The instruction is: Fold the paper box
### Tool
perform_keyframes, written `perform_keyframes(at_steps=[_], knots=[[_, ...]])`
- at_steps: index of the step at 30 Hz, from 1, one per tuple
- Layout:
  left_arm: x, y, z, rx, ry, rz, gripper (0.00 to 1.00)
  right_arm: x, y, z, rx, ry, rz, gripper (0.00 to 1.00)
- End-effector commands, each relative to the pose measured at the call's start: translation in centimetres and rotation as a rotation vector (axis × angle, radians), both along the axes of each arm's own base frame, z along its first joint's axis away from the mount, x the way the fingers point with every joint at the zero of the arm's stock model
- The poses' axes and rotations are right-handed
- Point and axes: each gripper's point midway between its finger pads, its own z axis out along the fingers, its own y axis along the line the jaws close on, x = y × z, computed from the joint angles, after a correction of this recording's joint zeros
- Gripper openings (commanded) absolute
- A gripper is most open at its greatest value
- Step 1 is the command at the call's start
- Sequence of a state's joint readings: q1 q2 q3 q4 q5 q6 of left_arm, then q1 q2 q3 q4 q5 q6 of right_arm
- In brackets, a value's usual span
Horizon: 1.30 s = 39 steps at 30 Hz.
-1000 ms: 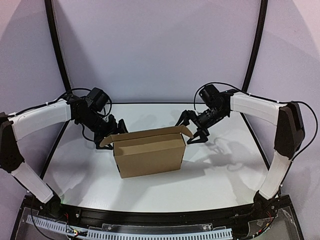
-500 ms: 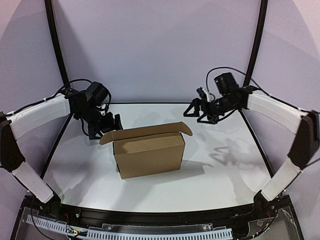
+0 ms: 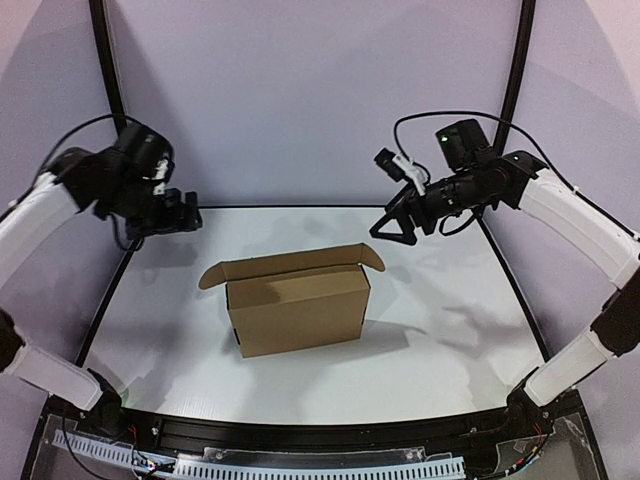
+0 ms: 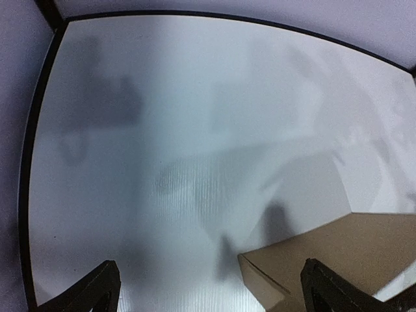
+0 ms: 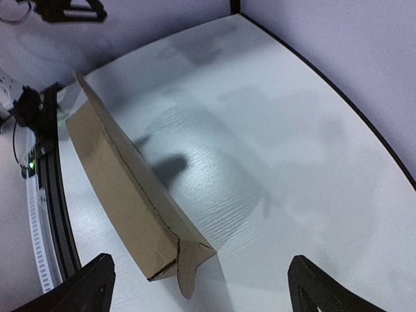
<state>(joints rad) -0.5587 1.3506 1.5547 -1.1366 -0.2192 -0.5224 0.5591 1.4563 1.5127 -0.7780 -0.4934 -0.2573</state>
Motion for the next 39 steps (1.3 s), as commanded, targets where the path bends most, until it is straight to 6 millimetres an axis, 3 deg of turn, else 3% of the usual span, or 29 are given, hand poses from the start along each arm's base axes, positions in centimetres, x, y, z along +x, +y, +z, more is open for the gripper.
perform_keyframes(at_steps=[1,5,9,16,27,34,39], knots=[[-5.0,-0.1,0.8,-0.028,0.031,-0.218,0.99,-1.1,-0.5,-2.1,-0.193,-0.026,0.042,0.93],[-7.2,-1.6,0.2,-0.081,0.046,-0.347,0.96,-1.2,0.0,-2.7,-0.244,-0.026,0.037,0.91],[-9.1,-4.4,-0.1,0.038,0.006,-0.528,0.96,-1.1,0.4,-3.3,-0.305,-0.016,0.004,0.84],[-7.2,-3.2,-0.9,0.246,0.016,-0.415,0.79,-1.6,0.9,-4.5,-0.390,0.010,-0.011,0.75],[-8.2,-5.9,-2.3,0.138,0.079,-0.460,0.57,-1.5,1.6,-5.4,-0.412,0.050,-0.056,0.58],[-7.6,-6.0,-3.5,0.166,0.103,-0.397,0.45,-1.1,1.4,-5.3,-0.419,0.061,-0.113,0.31],[-7.4,-6.4,-3.8,0.167,0.118,-0.382,0.37,-1.1,1.7,-5.4,-0.414,0.089,-0.128,0.19]])
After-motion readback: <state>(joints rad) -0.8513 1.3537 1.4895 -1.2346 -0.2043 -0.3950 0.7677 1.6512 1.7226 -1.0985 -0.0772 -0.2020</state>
